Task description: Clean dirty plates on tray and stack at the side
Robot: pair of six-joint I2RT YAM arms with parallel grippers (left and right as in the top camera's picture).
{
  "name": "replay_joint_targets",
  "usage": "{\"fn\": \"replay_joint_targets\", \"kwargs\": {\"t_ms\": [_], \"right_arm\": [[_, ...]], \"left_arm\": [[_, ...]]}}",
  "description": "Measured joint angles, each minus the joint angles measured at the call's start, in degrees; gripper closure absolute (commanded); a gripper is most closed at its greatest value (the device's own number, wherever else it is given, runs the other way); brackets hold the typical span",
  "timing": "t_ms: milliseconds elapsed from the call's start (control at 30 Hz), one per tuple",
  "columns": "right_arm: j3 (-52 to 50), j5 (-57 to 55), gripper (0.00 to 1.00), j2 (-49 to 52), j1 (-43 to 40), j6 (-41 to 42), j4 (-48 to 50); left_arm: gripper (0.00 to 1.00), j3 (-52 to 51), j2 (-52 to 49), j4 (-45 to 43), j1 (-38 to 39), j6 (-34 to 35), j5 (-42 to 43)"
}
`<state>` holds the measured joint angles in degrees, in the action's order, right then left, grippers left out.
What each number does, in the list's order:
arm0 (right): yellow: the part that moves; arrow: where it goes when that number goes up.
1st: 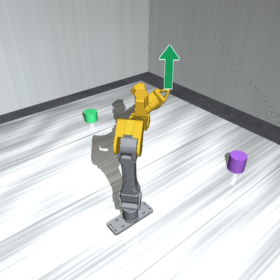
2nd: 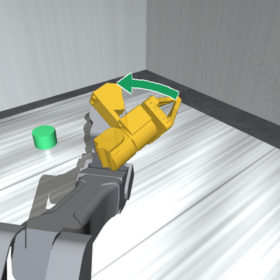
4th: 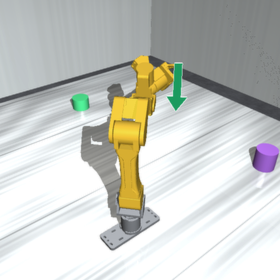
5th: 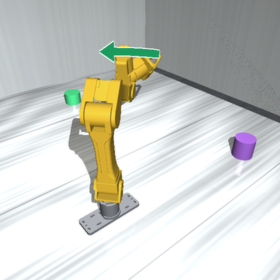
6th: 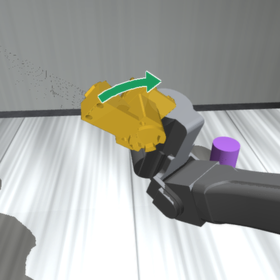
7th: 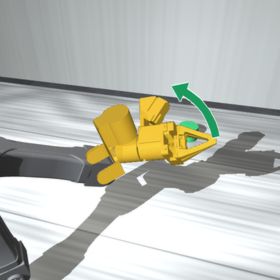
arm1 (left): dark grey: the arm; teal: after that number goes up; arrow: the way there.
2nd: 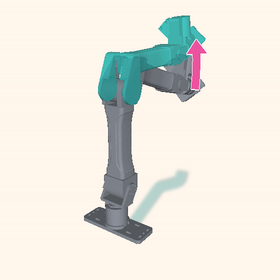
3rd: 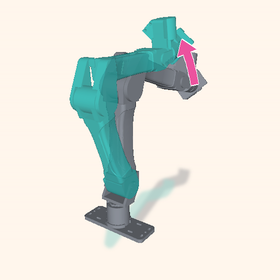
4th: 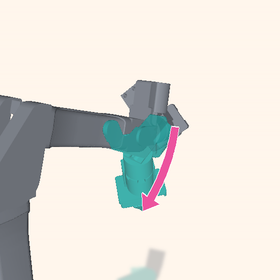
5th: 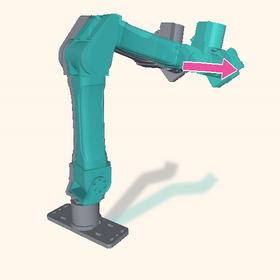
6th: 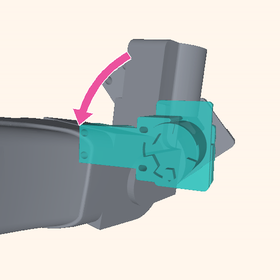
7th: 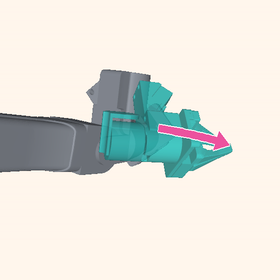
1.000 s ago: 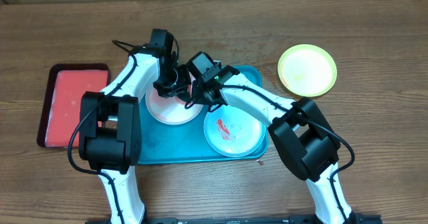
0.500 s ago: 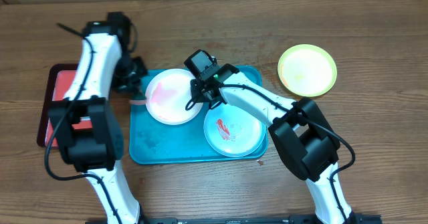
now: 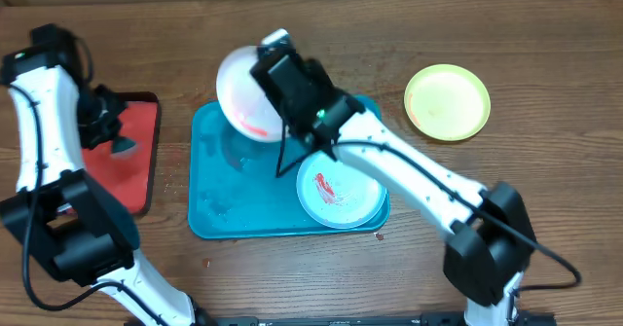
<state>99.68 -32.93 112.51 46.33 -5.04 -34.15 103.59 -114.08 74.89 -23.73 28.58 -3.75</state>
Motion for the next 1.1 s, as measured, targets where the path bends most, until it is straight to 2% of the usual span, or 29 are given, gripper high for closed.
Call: {"fn": "replay_joint_targets", "kwargs": {"t_ms": [167, 267, 500, 700, 867, 1000, 1100], "right_arm": [[0.6, -13.9, 0.96, -2.3, 6.7, -22.1, 8.7], [0.6, -18.5, 0.96, -2.3, 10.0, -35.2, 11.4], [0.6, -22.0, 0.96, -2.3, 12.4, -55.4, 15.0], [0.6, -24.1, 0.96, -2.3, 12.4, -60.8, 15.6], [0.6, -24.0, 0.96, -2.3, 12.4, -59.6, 14.4], [1.1, -13.4, 0.96, -2.4, 12.2, -52.3, -0.1], [1.0, -6.4, 0.96, -2.3, 12.2, -52.0, -4.9]], "left_arm": [[0.96, 0.0, 0.0, -0.3, -4.1, 0.0, 0.0], [0.96, 0.0, 0.0, 0.0, -5.8, 0.0, 0.0], [0.96, 0.0, 0.0, 0.1, -7.2, -0.2, 0.0], [0.96, 0.0, 0.0, 0.1, -7.1, -0.2, 0.0], [0.96, 0.0, 0.0, 0.2, -7.1, -0.2, 0.1], [0.96, 0.0, 0.0, 0.1, -7.1, -0.3, 1.2], [0.96, 0.0, 0.0, 0.1, -7.1, -0.3, 1.7]]}}
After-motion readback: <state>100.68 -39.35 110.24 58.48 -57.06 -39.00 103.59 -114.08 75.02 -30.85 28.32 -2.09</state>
